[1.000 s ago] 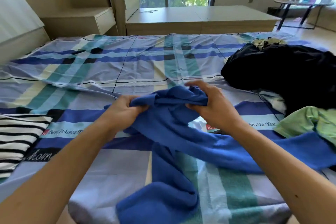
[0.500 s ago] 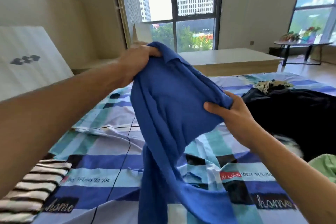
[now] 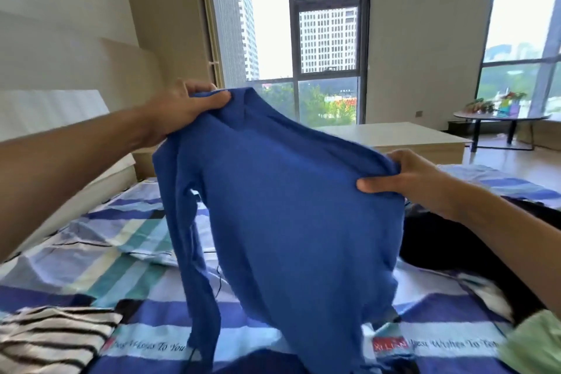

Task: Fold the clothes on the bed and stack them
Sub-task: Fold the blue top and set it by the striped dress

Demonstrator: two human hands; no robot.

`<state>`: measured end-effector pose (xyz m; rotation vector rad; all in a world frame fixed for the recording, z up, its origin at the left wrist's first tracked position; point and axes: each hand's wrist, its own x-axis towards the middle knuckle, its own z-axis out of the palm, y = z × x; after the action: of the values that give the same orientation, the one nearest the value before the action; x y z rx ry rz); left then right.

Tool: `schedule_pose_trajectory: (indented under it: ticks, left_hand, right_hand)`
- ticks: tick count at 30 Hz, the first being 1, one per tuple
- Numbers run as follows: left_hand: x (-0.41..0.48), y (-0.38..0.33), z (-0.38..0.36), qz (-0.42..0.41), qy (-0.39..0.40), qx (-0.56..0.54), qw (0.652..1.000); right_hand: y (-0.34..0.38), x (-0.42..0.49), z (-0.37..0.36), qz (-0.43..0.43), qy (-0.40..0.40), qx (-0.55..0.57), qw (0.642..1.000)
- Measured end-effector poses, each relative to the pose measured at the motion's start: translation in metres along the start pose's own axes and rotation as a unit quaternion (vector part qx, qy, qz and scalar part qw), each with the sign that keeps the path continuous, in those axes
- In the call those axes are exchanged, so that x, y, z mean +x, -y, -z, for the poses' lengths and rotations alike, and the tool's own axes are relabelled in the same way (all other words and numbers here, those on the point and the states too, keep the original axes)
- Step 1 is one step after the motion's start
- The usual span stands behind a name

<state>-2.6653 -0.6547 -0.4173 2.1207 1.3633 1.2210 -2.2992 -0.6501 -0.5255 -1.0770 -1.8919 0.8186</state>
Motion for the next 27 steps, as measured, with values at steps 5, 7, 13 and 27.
schedule_pose_trajectory:
  ticks: [5,7,13,27]
  left_hand:
    - [-0.020,0.036,-0.009,0.018,-0.037,0.025,0.999]
    - [-0.026,0.051,-0.011,0.019,-0.050,0.036,0.998]
    - [-0.035,0.076,-0.012,-0.016,-0.111,0.086,0.990]
    - [-0.061,0.045,-0.014,-0.172,-0.045,0.223,0.959]
  right_hand:
    - [-0.027,-0.017,-0.011,0.001,0.038,0.118,0.992]
    - [-0.032,-0.020,-0.012,0.000,0.028,0.117,0.993]
    - [-0.021,-0.025,-0.003,0.008,-0.006,0.121,0.993]
    - [0.010,-0.010,0.018,0.067,-0.263,-0.046,0.961]
